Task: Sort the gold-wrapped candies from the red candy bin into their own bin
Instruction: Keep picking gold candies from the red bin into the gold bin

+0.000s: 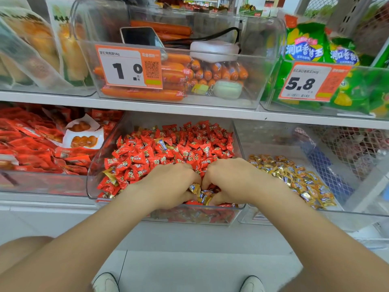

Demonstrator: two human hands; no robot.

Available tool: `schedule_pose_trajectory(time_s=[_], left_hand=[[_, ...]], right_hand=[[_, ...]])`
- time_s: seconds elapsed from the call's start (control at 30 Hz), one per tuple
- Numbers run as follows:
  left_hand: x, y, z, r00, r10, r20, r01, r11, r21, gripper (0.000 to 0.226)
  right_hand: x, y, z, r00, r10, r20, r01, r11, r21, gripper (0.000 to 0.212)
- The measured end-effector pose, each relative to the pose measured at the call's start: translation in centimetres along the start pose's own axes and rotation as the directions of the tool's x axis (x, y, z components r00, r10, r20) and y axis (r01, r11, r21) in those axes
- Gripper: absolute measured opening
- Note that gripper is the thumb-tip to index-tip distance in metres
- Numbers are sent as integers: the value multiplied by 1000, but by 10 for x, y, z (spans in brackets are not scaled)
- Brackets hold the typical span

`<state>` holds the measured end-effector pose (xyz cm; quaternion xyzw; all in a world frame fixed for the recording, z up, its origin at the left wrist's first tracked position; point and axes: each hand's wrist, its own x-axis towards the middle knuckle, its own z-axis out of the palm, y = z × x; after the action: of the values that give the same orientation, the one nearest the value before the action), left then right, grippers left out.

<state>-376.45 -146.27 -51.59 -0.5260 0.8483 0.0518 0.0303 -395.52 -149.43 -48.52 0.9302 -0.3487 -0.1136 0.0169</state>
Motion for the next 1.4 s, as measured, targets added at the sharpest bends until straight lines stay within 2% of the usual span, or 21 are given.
schedule_pose_trajectory(time_s=[0.13,0.23,0.33,0.43,0.53,0.63,0.7,0.8,0.87,0.97,1.0,1.07,1.1,1.13,1.23,1.27,1.3,1.4], left_hand=[[-2,-4,2,1000,24,-1,-24,999,-39,26],[-5,-11,1,998,30,-56,-36,995,-95,26],[-9,-20,-2,990,35,-138,-64,974,-217,17],[-14,-27,-8,967,-5,-253,-95,920,-381,7],[-16,-27,-15,930,-97,-355,-100,862,-497,6],[-12,-17,-18,903,-170,-395,-111,796,-596,11],[-5,-13,-16,891,-226,-393,-126,710,-693,11],[2,-12,-17,886,-303,-352,-123,578,-807,12],[6,-9,-19,870,-343,-354,-86,601,-794,13],[6,5,-20,817,-433,-381,8,670,-743,15],[5,12,-20,810,-454,-370,33,665,-746,17],[3,25,-18,817,-467,-337,51,641,-766,19],[3,33,-17,836,-449,-314,39,620,-784,20],[2,42,-17,868,-408,-284,10,586,-810,21],[12,76,-23,950,-255,-180,-60,417,-907,19],[19,90,-26,963,-205,-177,-82,404,-911,17],[27,104,-29,966,-171,-194,-102,437,-894,16],[63,141,-33,956,-155,-249,-83,672,-735,15]], right_hand=[[-5,1,7,997,-32,-66,34,999,22,27],[-8,6,12,988,-10,-155,23,996,81,29],[-11,8,13,974,12,-225,23,989,149,34],[-11,11,11,949,53,-312,34,964,265,40],[-7,10,11,923,110,-370,43,923,382,30],[1,4,13,885,173,-433,61,878,475,25],[4,-1,11,852,263,-453,68,802,594,23],[5,-6,7,824,408,-393,38,653,757,16],[3,-6,4,838,424,-343,43,576,816,14],[-13,0,-2,862,416,-289,12,554,833,14],[-21,3,-4,866,432,-251,11,486,874,14],[-45,16,-8,867,478,-139,38,215,976,12],[-57,25,-9,855,512,-89,45,97,994,15],[-68,35,-8,828,559,-38,26,30,999,17],[-96,72,6,702,703,111,-121,-35,992,19],[-104,82,14,655,742,145,-172,-40,984,21],[-112,92,22,617,770,161,-215,-32,976,22],[-131,115,46,547,819,170,-304,5,953,22]])
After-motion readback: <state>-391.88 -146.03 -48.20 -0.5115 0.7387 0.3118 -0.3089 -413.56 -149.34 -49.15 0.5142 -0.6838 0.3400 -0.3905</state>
